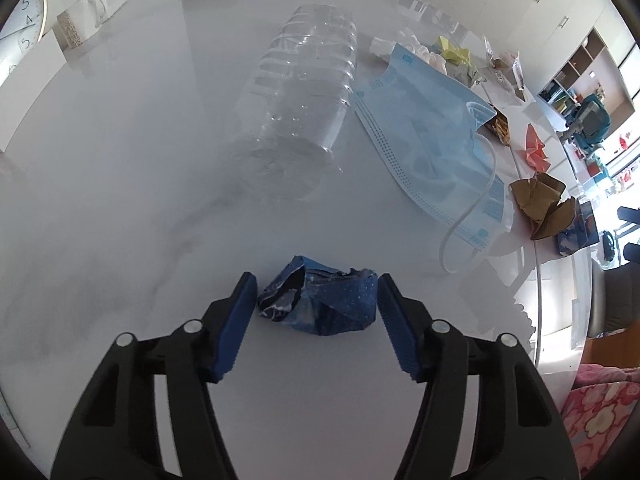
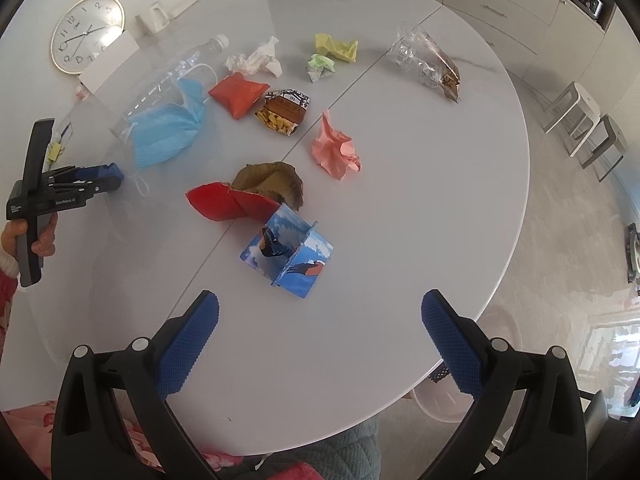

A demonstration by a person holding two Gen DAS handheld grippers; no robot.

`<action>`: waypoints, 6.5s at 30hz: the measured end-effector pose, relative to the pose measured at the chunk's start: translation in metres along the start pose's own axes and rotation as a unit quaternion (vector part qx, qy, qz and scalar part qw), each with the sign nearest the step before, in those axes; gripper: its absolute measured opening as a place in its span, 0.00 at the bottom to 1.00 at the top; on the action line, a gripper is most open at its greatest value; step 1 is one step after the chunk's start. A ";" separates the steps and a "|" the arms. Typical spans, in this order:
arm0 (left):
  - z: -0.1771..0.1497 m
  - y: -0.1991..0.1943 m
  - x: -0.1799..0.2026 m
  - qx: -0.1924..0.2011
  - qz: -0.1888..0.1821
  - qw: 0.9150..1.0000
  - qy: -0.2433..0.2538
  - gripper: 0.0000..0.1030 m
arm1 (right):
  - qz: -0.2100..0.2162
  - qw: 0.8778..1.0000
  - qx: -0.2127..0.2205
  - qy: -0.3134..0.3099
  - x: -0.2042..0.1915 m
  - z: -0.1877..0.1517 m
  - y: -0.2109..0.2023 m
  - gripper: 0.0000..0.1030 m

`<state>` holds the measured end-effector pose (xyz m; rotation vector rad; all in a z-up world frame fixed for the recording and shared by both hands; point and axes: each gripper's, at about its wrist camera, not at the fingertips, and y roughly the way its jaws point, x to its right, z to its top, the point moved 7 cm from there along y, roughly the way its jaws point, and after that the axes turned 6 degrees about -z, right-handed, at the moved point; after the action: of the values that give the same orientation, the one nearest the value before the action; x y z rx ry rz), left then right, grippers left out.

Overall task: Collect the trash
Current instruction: 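Return to the table and grasp the blue crumpled wrapper with the left gripper, then hold the blue wrapper in the left gripper while the right gripper grasps the blue printed box, then move both grippers over the white bin and release the wrapper and box, then grasp the brown paper bag with red cup using the left gripper, then grasp the pink crumpled paper with the right gripper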

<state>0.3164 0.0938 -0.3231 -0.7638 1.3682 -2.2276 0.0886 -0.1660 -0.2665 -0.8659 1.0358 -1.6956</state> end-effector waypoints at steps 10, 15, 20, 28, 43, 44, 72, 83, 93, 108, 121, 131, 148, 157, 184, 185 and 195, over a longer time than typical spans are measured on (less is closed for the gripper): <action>0.001 -0.005 0.012 0.001 0.007 1.000 0.025 0.42 | 0.001 1.000 0.000 -0.011 -0.003 0.005 0.001 0.98; -0.001 -0.024 0.037 0.018 0.009 1.000 0.021 0.43 | 0.026 0.998 0.016 -0.046 0.000 0.007 0.004 0.98; -0.008 -0.041 0.078 0.034 0.003 0.999 0.005 0.43 | 0.052 0.990 0.020 -0.129 -0.005 0.007 0.020 0.98; -0.027 -0.048 0.148 0.043 -0.017 0.998 -0.047 0.43 | 0.091 0.946 0.040 -0.307 -0.032 0.011 0.045 0.98; -0.024 -0.055 0.214 0.047 0.016 0.996 -0.067 0.43 | 0.148 0.924 0.025 -0.353 -0.020 0.009 0.056 0.51; -0.021 -0.053 0.220 0.045 0.015 0.997 -0.061 0.43 | 0.151 0.928 0.029 -0.339 -0.013 0.009 0.052 0.51; 0.005 0.111 0.598 -0.121 -0.190 0.938 0.262 0.68 | 0.056 0.996 0.028 0.059 0.306 -0.167 -0.006 0.51; 0.043 0.066 0.533 -0.047 -0.127 0.976 0.171 0.76 | 0.076 0.997 0.002 0.008 0.289 -0.172 0.014 0.53; 0.055 0.002 0.423 0.025 -0.058 0.995 0.075 0.83 | 0.027 1.000 0.002 -0.001 0.273 -0.147 0.015 0.87; 0.024 -0.061 0.278 0.076 0.014 0.996 -0.044 0.92 | 0.059 0.990 0.119 -0.035 0.158 -0.008 -0.043 0.98; 0.024 -0.027 0.269 0.054 0.002 0.998 0.024 0.92 | 0.078 0.987 0.111 -0.083 0.098 0.028 -0.029 0.98; 0.057 0.027 0.262 -0.021 -0.055 0.986 0.158 0.92 | 0.106 0.976 0.073 -0.175 0.066 0.051 0.008 0.98; 0.084 0.096 0.251 -0.119 -0.117 0.950 0.263 0.76 | 0.162 0.954 -0.002 -0.251 0.037 0.106 0.086 0.98; 0.078 0.101 0.252 -0.131 -0.132 0.952 0.243 0.64 | 0.200 0.937 -0.032 -0.284 0.018 0.111 0.100 0.98; 0.046 0.055 0.213 -0.054 -0.112 0.992 0.024 0.48 | 0.132 0.939 0.014 -0.317 -0.047 0.103 0.108 0.30; 0.045 0.050 0.214 -0.048 -0.111 0.993 0.015 0.48 | 0.137 0.941 0.015 -0.309 -0.045 0.101 0.106 0.30; 0.041 0.029 0.262 -0.019 -0.114 0.993 0.028 0.48 | 0.149 0.969 0.041 -0.194 0.023 0.086 0.058 0.30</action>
<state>0.1447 -0.1035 -0.2723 -0.9179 1.4148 -2.4206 0.1777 -0.2216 -0.2838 -0.8930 0.7772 -1.2457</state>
